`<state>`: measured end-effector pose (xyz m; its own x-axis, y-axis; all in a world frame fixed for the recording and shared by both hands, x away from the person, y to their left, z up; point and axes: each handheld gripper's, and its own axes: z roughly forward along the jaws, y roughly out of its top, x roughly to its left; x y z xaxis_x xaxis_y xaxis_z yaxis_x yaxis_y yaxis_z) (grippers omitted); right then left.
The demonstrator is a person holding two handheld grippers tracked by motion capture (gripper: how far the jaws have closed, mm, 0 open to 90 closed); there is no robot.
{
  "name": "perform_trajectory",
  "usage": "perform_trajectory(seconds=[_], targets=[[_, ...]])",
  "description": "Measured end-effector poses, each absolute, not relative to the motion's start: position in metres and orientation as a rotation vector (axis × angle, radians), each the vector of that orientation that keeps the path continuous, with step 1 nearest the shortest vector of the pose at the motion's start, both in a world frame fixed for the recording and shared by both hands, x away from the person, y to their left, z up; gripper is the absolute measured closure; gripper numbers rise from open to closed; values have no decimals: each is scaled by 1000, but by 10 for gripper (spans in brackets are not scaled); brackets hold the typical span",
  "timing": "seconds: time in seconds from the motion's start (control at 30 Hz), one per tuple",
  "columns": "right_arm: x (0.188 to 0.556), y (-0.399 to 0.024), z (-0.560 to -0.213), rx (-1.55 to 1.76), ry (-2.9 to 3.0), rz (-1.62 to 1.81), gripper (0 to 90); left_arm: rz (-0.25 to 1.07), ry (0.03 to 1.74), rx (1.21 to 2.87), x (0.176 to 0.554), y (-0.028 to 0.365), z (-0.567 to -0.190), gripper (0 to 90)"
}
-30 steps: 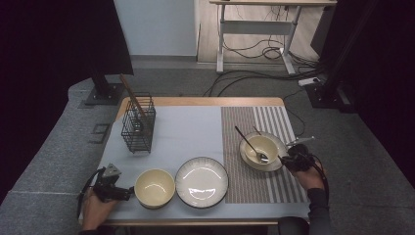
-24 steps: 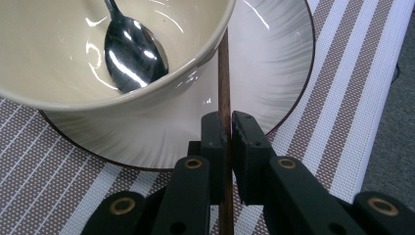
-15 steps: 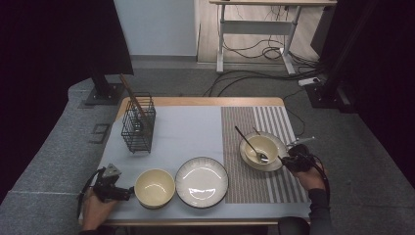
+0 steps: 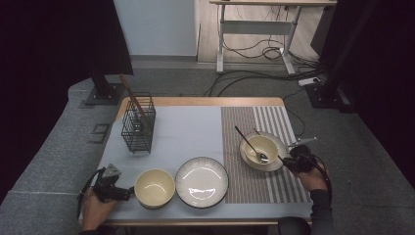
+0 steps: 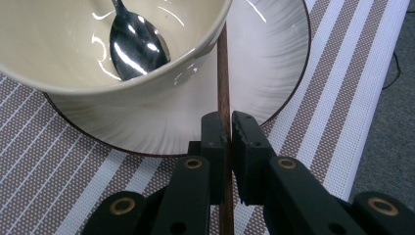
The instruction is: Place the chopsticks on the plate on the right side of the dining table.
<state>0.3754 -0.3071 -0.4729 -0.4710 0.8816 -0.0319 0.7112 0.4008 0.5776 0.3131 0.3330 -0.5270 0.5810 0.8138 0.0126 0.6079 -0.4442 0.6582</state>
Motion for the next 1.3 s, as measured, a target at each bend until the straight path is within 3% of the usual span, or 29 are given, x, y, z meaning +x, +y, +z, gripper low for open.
perform_trajectory(seconds=[0.27,0.7,0.87,1.3], targets=[[375,-308,-473,1388,2333,720,805,438,1127,2201,313,333,-527,14],[361,-319,-470,1468,2208,720,464,436,1126,2202,313,333,-527,14],[352,-325,-472,1511,2148,734,418,436,1126,2202,313,333,-527,14],[329,-330,-476,1535,2114,705,410,437,1124,2201,313,333,-527,17]])
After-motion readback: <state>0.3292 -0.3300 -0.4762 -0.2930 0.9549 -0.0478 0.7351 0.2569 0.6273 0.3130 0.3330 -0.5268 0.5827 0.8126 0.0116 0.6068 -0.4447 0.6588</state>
